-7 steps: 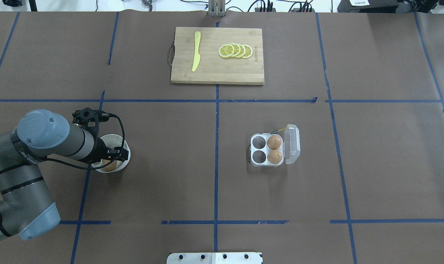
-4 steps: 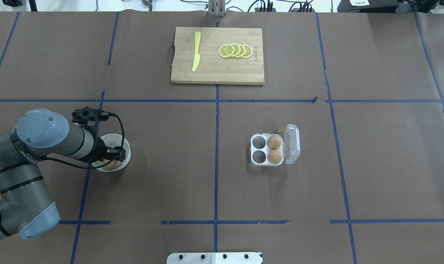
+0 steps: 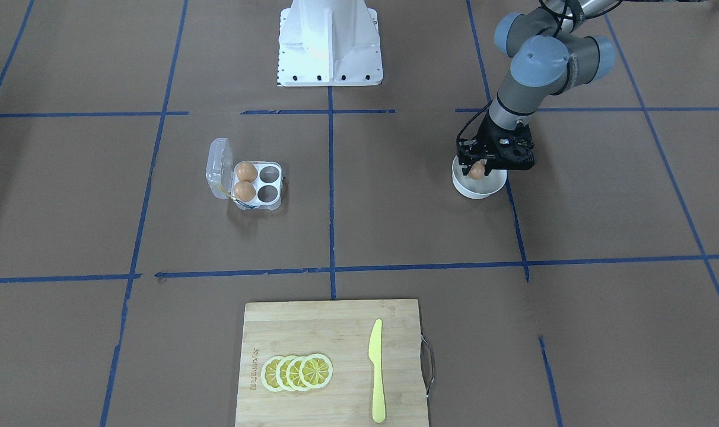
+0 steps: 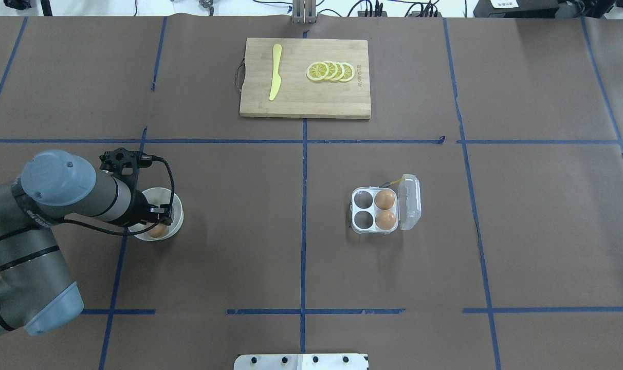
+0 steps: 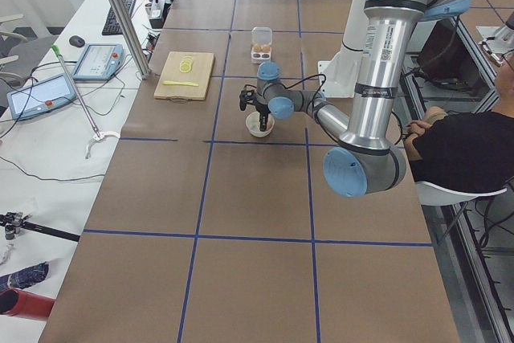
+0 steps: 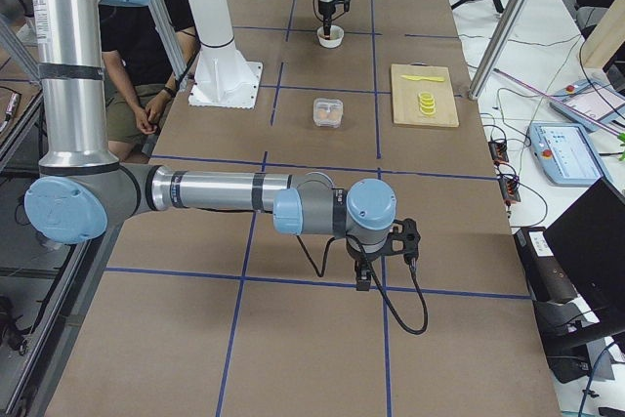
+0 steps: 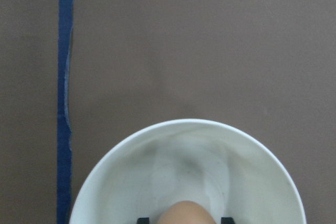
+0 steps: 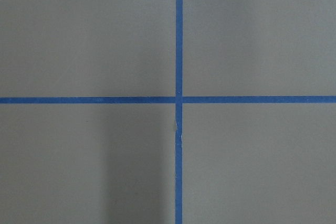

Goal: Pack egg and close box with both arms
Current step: 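Lift the egg with the left gripper and carry it toward the carton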

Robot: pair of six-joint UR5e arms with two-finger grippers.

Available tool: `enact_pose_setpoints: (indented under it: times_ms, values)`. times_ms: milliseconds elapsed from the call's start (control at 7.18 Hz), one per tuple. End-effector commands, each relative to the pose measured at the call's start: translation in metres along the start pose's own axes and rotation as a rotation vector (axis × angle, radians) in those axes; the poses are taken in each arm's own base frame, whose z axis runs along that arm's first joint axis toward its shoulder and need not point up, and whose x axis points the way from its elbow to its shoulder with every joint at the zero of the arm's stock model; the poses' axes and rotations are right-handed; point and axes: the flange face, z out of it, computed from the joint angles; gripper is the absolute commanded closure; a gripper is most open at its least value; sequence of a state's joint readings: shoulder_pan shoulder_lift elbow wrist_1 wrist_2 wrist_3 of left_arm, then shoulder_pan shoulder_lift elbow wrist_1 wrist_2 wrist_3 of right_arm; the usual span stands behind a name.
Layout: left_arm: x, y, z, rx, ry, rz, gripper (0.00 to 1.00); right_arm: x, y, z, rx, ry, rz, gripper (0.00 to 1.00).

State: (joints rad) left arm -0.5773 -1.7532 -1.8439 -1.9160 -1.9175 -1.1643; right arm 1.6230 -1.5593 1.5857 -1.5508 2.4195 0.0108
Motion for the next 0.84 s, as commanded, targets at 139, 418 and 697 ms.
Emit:
enact_pose_setpoints:
  times_ms: [139, 418, 697]
  values:
    - [0.01, -0.01, -0.065, 0.034, -0.01, -0.035, 1.0, -0.002, -0.003, -0.002, 0.005, 0.003, -0.007, 0.0]
    - [0.058, -0.047, -0.124, 0.133, 0.102, -0.059, 1.0, -0.006, -0.005, -0.006, 0.01, 0.005, -0.013, 0.0]
    - [0.168, -0.073, -0.155, 0.157, 0.268, -0.143, 1.0, -0.003, -0.002, -0.003, 0.005, 0.003, -0.006, 0.0]
